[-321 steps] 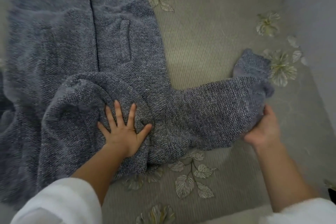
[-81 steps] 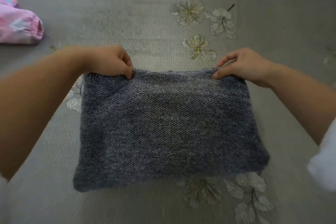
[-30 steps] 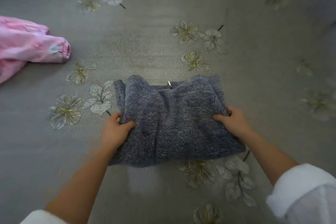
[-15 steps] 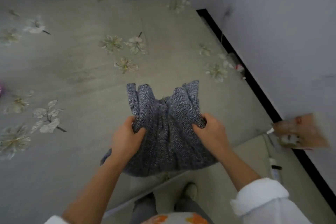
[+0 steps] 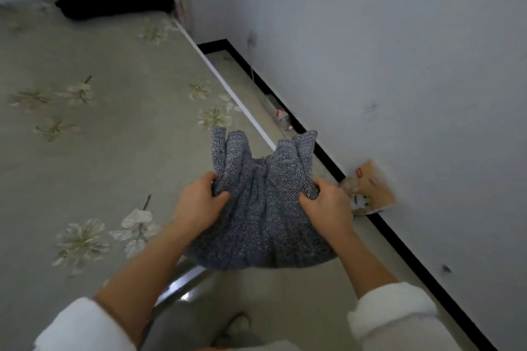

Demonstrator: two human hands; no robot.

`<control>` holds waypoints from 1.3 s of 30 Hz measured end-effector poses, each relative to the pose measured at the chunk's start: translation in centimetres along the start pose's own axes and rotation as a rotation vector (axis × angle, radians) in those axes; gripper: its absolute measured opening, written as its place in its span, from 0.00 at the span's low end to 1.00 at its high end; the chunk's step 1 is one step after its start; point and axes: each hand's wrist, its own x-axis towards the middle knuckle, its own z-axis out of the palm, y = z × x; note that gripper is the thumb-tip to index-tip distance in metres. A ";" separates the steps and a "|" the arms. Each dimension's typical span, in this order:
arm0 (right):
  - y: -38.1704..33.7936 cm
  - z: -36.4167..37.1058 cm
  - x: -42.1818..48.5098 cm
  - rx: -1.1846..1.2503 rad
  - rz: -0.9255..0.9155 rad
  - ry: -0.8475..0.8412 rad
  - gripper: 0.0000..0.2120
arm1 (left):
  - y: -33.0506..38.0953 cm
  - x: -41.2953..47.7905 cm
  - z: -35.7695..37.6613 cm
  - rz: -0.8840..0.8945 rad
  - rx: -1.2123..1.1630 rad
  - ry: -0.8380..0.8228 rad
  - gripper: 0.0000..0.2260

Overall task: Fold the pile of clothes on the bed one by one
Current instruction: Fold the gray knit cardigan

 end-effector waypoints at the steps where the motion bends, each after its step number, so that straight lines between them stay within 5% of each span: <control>1: 1.7 -1.4 0.4 0.001 0.007 0.014 0.11 | 1.9 0.3 1.2 0.012 0.005 -0.013 0.15; 22: 21.1 -15.4 28.6 -0.028 0.045 0.081 0.10 | 28.5 25.3 16.1 0.156 0.036 0.006 0.12; 39: 21.3 -17.7 58.3 -0.142 -0.285 -0.003 0.12 | 36.9 46.0 17.8 -0.069 -0.089 0.282 0.11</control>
